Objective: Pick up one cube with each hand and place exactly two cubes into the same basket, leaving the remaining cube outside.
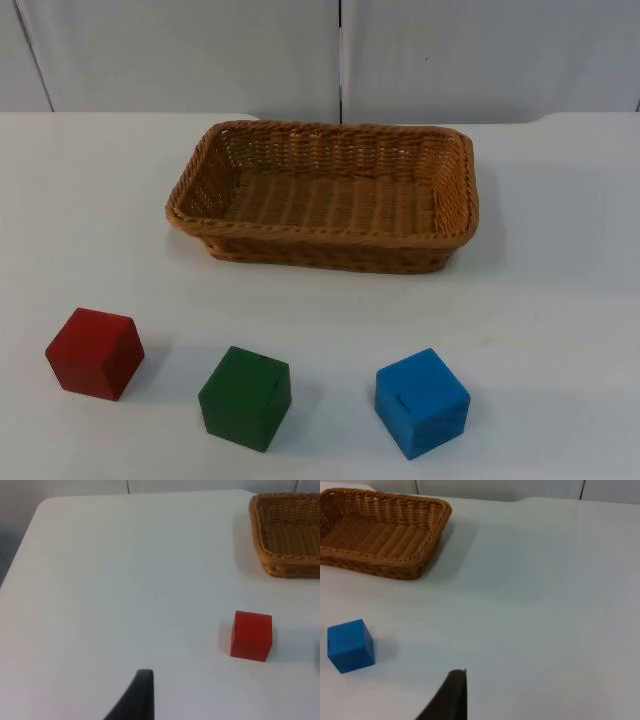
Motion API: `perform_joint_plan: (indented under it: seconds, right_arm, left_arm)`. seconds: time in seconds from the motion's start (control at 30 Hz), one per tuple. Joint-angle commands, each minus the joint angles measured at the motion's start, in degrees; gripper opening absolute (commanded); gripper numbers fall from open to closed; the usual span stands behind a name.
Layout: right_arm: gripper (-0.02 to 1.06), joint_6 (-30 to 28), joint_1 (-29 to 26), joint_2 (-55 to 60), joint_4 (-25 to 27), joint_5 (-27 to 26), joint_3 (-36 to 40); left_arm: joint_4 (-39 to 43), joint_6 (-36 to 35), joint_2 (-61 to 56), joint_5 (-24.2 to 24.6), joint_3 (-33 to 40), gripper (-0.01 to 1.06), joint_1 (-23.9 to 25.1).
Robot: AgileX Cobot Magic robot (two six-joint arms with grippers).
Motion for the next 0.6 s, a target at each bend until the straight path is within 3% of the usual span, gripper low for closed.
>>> perform_joint_plan:
  seconds: [0.0, 0.23, 0.57]
  right_arm:
    - [1.05, -0.89, -0.37, -0.22, 0.1, -0.42, 0.34]
    - [1.05, -0.89, -0.37, 0.05, 1.75, -0.42, -1.18]
    - [1.05, -1.7, -0.37, 10.68, 1.52, -0.55, -7.62]
  left_arm:
    - [-0.61, -0.36, -0.15, -0.14, 0.29, 1.05, 0.22]
    - [-0.84, -0.36, -0.15, -0.96, -0.48, 1.05, 0.22]
    - [-1.04, -0.36, 2.86, -1.21, -3.39, 1.05, 0.22]
